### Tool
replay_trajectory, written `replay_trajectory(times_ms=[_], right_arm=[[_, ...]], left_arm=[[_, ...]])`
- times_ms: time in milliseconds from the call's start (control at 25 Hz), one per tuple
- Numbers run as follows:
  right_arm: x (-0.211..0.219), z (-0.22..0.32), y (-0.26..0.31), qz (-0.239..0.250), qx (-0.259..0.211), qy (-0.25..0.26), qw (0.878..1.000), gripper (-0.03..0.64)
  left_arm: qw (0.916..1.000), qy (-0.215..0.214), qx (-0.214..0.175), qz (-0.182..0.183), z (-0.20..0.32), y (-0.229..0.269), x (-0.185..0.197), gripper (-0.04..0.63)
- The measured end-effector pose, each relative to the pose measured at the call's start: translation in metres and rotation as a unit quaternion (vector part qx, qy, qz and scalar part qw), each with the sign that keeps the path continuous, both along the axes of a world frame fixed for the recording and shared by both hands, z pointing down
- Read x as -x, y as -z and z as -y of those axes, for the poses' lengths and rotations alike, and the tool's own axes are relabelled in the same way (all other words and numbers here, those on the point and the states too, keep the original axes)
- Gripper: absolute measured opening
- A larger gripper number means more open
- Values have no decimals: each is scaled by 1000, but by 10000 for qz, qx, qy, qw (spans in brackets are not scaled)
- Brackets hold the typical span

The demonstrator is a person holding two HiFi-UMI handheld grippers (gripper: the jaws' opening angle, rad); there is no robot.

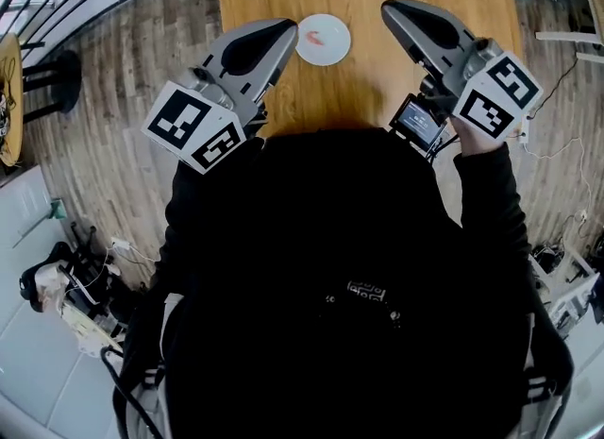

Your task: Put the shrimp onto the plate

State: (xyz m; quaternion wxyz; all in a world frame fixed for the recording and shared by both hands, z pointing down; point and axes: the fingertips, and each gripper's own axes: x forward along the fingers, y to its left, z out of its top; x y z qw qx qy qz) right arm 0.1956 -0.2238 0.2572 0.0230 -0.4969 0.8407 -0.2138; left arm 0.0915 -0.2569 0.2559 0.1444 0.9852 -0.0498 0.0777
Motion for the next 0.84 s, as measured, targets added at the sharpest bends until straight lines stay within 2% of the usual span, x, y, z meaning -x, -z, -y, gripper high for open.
replay_trajectory(times_ms=[120, 360, 840], right_arm=[[7, -10, 22, -90, -238, -50, 9997, 17], [10, -13, 24, -257, -277, 10, 9993, 17], [20, 3, 24, -408, -261, 317, 9983, 17]], left_arm=[[9998, -167, -5, -129, -3, 6, -13, 6], [9991, -328, -72, -242, -8, 12, -24, 6], [9997, -51, -173, -167, 4, 11, -10, 6]])
